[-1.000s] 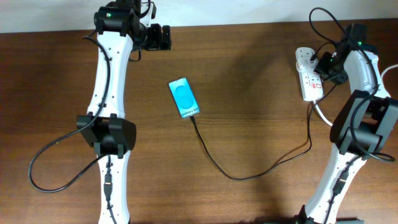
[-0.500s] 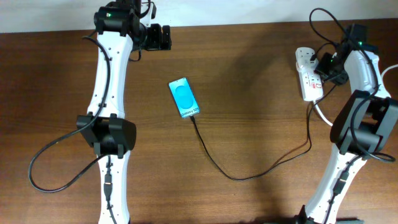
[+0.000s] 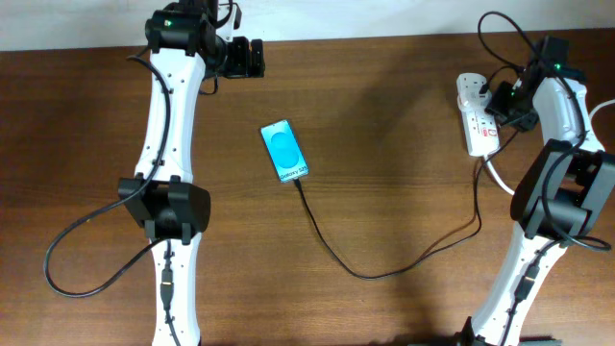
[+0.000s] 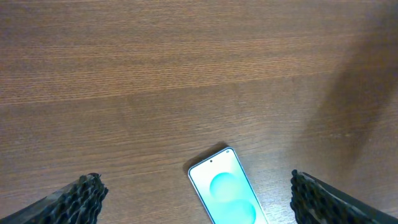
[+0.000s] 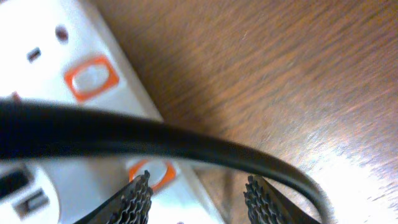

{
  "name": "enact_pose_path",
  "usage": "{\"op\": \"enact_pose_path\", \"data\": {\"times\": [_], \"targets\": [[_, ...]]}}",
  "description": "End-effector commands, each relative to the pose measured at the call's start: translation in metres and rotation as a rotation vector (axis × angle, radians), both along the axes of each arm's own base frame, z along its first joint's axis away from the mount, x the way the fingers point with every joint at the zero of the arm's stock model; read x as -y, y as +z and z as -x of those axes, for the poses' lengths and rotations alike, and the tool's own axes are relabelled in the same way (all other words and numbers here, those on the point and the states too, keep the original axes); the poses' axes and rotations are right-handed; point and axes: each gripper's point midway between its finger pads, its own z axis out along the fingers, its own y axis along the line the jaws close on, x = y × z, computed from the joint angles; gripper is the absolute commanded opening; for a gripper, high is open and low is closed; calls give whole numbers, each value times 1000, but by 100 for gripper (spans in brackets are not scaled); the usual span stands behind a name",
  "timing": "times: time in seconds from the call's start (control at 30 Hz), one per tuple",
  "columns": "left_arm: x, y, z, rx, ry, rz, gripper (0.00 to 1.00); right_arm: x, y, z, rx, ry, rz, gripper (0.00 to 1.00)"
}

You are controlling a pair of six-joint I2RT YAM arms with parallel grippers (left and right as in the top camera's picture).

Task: Plug charger to phone and switch on socket

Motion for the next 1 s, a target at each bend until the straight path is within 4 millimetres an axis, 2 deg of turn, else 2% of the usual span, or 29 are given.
{"op": "enact_pose_path", "data": {"times": [0.0, 0.13, 0.27, 0.47, 0.63, 0.97], "targets": [[-4, 10, -2, 25, 10, -2, 99, -54, -30, 3, -48, 132, -133, 52], [-4, 10, -2, 25, 10, -2, 99, -52, -31, 3, -53, 127, -121, 52], [-4, 10, -2, 25, 10, -2, 99, -27, -32, 7, -65, -78, -92, 52], [-4, 10, -2, 25, 10, -2, 99, -29, -28, 0, -27, -81, -133, 56], [-4, 10, -2, 25, 10, -2, 99, -25, -9, -5, 12, -82, -113, 56], [-4, 10, -2, 25, 10, -2, 99, -22, -7, -5, 14, -121, -105, 56]]}}
